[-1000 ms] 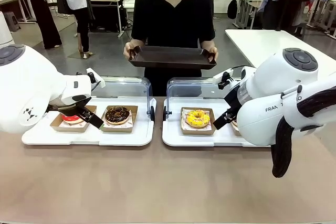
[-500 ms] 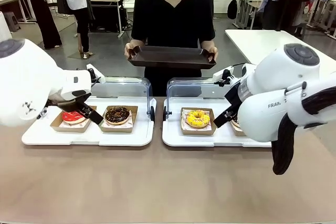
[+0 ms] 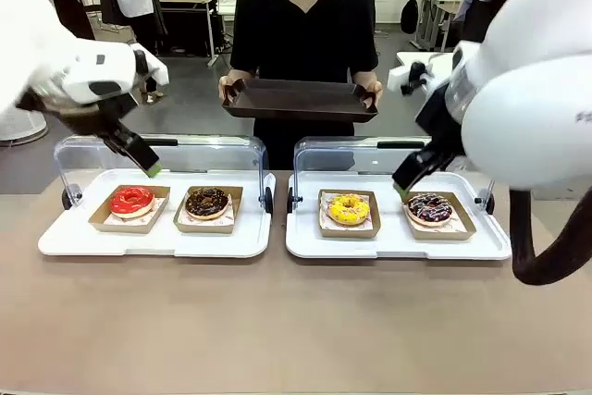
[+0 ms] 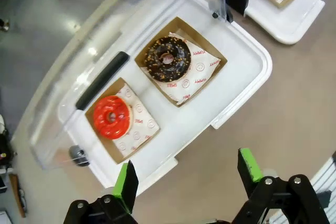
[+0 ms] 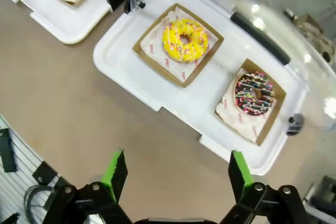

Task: Provide the desired donut to the person.
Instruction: Pick up and lift the Paper togo box containing the Donut pointed at by the person.

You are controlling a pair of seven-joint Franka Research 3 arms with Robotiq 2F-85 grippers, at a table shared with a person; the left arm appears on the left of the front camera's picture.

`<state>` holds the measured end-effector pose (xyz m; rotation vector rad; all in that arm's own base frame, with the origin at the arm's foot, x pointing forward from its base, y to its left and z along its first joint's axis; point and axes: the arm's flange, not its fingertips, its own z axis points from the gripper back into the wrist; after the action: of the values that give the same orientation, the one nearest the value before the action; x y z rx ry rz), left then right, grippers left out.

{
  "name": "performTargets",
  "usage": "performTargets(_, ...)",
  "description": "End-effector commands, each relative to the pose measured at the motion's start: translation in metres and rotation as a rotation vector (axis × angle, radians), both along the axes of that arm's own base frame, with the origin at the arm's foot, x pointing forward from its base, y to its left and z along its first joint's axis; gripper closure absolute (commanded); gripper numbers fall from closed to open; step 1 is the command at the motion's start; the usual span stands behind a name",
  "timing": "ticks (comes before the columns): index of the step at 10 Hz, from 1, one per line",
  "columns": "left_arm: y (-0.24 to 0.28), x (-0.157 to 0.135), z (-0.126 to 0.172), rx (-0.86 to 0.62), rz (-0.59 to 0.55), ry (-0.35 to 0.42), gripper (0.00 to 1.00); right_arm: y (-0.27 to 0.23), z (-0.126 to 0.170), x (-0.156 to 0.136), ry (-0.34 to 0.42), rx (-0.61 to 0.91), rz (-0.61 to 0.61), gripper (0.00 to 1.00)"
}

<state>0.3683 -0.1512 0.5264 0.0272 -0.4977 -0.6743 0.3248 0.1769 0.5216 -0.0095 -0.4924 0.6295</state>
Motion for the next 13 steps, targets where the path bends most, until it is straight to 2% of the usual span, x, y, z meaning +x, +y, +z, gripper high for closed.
performTargets(1,0.003,-0.012,0.017,0.045,0.017,-0.036,0.0,0.005,0.028,-0.013,-0.051,-0.05,-0.031,0.0)
performTargets(3,0.006,-0.01,0.026,0.067,0.023,-0.027,0.0,0.003,0.043,-0.021,-0.089,-0.042,-0.046,0.0)
performTargets(4,0.003,-0.011,0.028,0.017,0.002,-0.027,0.0,0.007,0.041,-0.019,-0.048,-0.011,0.001,0.0)
performTargets(8,0.005,-0.012,0.029,0.024,0.005,-0.024,0.0,0.006,0.046,-0.022,-0.06,-0.014,-0.003,0.0)
performTargets(9,0.026,-0.014,0.033,-0.088,-0.073,0.033,0.0,-0.016,0.054,-0.015,0.087,0.152,0.129,0.0)
performTargets(10,0.049,-0.013,0.039,-0.218,-0.144,0.095,0.0,-0.042,0.062,-0.007,0.14,0.274,0.185,0.0)
performTargets(12,0.089,-0.002,0.056,-0.388,-0.244,0.151,0.0,-0.091,0.074,0.003,0.163,0.482,0.268,0.0)
performTargets(13,0.11,-0.004,0.06,-0.477,-0.275,0.165,0.0,-0.118,0.077,0.005,0.136,0.555,0.284,0.0)
